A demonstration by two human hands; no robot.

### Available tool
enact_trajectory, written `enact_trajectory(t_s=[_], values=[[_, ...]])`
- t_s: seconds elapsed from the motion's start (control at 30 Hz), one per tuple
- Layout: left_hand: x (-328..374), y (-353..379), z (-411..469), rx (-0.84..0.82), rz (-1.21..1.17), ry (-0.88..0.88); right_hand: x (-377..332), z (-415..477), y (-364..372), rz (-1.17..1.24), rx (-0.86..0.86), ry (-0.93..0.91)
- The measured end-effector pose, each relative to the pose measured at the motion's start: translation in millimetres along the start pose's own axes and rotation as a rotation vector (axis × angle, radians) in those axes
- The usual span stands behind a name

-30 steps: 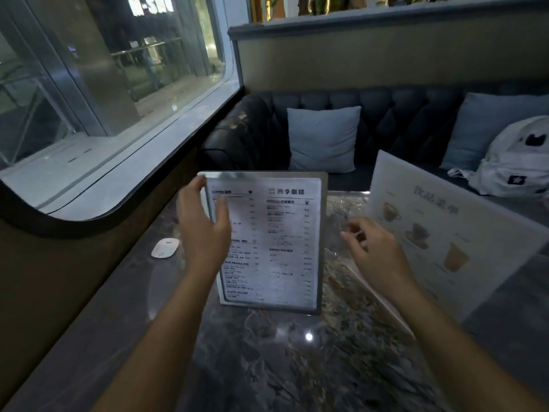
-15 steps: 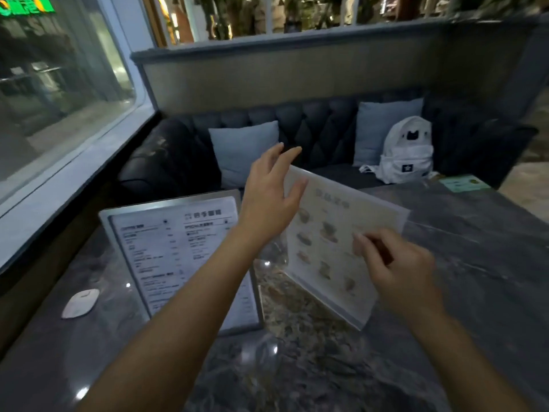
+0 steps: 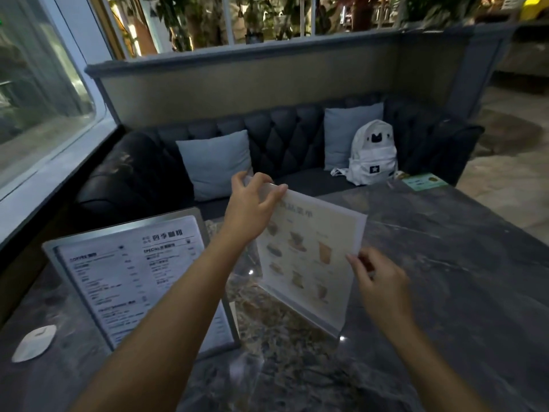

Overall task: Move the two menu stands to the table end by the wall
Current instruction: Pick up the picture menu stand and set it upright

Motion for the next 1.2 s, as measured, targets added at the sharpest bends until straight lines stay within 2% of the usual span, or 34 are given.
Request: enact_trajectory(t_s=[0.2, 0.33, 0.6, 0.7, 0.8, 1.0, 1.2], values=[[2.1, -0.9, -6.2, 0.037, -0.019, -0.028, 15.2, 8.2, 1.4, 0.036, 0.044, 0.022], [3.3, -0.5, -16.9, 0.082, 0.073, -0.051, 30.7, 18.9, 2.1, 0.088, 0.052, 0.095], [-5.9, -11.3, -45.1, 0.073, 0.176, -0.032, 51.1, 45.0, 10.6, 0.127, -0.105, 0.132], [-10.3, -17.2, -56.2, 0.111, 0.047, -0.020, 55.5, 44.4, 14.2, 0.176, -0.126, 0.159], [-21.4, -16.9, -66.2, 0.127, -0.169, -0.104, 62.4, 33.1, 18.0, 0.213, -0.131, 0.198], [-58.1, 15.0, -87.7, -0.016, -0.217, -0.218, 82.9, -3.9, 31.9, 0.269, -0.207, 0.293], [-99.3, 38.4, -108.9, -0.117, -0.060, -0.335, 97.1, -29.1, 49.8, 0.188, -0.350, 0.338]])
Point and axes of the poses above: each hand's wrist, its own z-axis towards the middle knuckle, its own y-axis out of the palm, x = y × z, the point moved 6 cm from there along z, towards the middle knuckle, and after that the axes turned 8 degrees about -y, right-handed, at the moved point
